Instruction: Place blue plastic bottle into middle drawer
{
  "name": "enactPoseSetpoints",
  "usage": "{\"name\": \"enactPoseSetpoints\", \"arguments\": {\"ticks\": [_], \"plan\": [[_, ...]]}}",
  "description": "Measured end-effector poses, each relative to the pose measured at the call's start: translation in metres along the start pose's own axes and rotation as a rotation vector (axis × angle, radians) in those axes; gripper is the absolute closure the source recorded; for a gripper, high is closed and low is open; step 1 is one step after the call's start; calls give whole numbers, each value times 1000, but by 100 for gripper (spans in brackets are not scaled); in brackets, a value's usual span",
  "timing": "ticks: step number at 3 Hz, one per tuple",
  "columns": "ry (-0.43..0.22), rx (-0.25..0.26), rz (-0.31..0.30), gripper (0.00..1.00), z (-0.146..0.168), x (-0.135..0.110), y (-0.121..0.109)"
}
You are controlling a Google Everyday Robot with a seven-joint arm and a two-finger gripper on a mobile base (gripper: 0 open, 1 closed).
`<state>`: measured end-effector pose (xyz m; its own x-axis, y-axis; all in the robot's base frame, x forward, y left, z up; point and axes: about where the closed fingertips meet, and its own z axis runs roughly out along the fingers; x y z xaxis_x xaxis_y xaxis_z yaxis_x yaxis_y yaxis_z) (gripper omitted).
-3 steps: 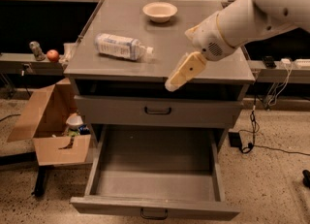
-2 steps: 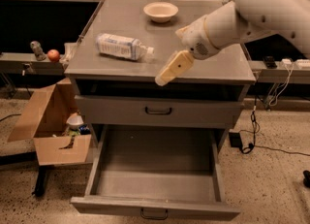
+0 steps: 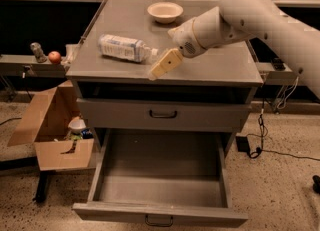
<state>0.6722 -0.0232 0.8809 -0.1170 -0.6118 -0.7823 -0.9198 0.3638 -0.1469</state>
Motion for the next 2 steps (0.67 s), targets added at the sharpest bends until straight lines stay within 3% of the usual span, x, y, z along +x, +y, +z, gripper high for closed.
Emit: {"name": "enactPoseSetpoints", "arguments": {"ticks": [2], "plan": [[25,30,49,0,34,-6,-16]]}}
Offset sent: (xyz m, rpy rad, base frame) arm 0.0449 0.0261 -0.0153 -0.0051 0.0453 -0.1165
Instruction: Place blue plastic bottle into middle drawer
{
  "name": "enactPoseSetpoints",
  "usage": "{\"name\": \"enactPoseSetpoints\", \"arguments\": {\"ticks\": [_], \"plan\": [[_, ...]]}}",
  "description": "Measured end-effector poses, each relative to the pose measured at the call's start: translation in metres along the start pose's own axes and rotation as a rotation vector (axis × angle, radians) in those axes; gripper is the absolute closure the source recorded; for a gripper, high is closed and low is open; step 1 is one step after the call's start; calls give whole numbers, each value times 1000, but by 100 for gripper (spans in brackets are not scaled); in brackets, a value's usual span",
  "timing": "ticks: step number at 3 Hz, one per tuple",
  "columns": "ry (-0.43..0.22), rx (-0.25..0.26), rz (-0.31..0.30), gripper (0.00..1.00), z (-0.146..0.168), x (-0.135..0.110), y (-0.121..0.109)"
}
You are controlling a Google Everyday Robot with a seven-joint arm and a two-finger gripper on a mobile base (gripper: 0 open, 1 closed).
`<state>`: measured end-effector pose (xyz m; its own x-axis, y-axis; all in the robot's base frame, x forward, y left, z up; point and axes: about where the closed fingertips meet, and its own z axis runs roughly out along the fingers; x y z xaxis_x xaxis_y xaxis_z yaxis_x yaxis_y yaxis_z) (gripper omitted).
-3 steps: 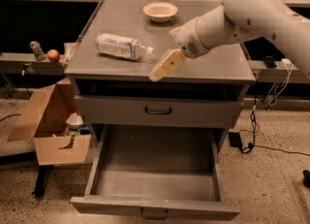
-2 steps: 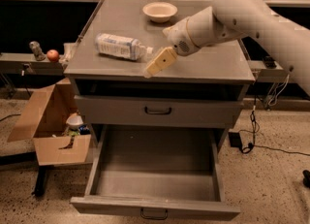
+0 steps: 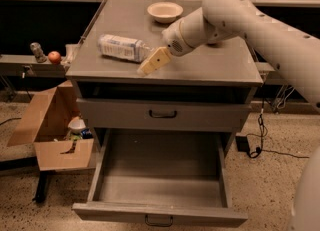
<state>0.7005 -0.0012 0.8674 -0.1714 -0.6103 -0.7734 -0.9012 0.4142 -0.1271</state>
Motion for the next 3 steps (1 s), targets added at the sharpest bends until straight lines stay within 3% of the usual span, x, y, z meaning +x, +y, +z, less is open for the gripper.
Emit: {"name": "enactPoseSetpoints", "arguments": {"ticks": [3], "plan": [[31,-29,29,0,41,-15,-11]]}}
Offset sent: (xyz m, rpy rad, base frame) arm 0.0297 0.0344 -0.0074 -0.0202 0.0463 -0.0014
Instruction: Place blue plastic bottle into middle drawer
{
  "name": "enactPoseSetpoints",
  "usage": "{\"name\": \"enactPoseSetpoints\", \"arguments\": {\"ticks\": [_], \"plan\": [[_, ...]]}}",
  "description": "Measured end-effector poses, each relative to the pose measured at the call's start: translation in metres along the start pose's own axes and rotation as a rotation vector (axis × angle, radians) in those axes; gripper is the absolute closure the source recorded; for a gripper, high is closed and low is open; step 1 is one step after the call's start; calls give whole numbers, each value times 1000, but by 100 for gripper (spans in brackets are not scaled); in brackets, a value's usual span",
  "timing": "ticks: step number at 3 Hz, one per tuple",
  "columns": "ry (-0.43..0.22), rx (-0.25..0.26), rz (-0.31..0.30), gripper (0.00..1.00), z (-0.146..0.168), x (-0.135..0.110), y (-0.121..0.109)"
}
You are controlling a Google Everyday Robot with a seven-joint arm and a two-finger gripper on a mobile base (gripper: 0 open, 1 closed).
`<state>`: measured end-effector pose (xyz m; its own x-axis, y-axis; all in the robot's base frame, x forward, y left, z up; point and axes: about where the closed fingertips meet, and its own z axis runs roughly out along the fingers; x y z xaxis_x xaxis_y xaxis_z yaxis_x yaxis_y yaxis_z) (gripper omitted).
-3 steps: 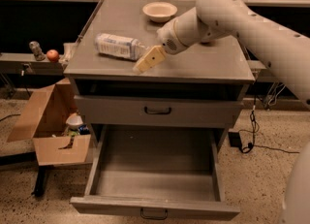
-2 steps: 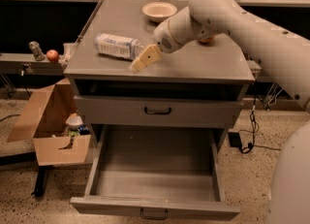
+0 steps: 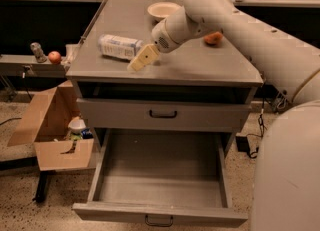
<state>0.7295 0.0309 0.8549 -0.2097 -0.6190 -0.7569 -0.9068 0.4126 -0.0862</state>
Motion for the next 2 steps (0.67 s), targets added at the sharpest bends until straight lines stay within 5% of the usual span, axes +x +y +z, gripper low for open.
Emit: {"name": "enactPoseSetpoints", "arguments": {"ticks": [2], "plan": [[-14,-18,17,1,23,-9,-4]]}}
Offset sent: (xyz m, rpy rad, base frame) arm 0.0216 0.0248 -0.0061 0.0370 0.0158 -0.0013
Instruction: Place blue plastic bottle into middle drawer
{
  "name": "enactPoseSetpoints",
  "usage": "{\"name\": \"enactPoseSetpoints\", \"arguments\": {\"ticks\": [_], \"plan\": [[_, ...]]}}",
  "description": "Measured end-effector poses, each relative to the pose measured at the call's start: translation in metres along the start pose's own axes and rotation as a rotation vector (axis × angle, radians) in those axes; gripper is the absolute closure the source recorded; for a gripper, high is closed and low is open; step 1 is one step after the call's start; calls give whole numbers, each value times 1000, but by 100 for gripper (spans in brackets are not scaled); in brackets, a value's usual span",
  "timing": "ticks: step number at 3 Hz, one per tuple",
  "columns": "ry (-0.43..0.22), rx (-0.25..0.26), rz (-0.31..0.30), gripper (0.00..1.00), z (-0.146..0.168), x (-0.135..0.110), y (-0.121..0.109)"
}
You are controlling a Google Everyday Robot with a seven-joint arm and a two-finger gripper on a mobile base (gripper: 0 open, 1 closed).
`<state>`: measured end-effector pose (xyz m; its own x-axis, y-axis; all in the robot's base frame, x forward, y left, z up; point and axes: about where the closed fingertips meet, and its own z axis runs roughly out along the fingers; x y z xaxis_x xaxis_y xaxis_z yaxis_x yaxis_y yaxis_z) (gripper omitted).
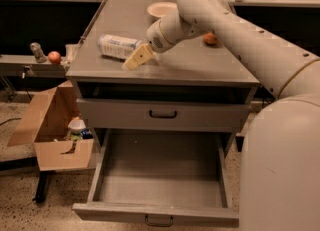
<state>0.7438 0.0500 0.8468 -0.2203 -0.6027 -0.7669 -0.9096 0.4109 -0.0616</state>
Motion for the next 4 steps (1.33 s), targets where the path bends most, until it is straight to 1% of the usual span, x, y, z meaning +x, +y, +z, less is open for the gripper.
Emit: {"name": "enactPoseSetpoints", "arguments": {"ticks": [1,2,3,4], "plan": [[-8,-17,-11,15,8,-7,4],[-16,-35,-33,39,14,-16,11],[-29,-63,-74,62,15,-27,26],[-80,-70,-152,85,-9,-43,45]]}}
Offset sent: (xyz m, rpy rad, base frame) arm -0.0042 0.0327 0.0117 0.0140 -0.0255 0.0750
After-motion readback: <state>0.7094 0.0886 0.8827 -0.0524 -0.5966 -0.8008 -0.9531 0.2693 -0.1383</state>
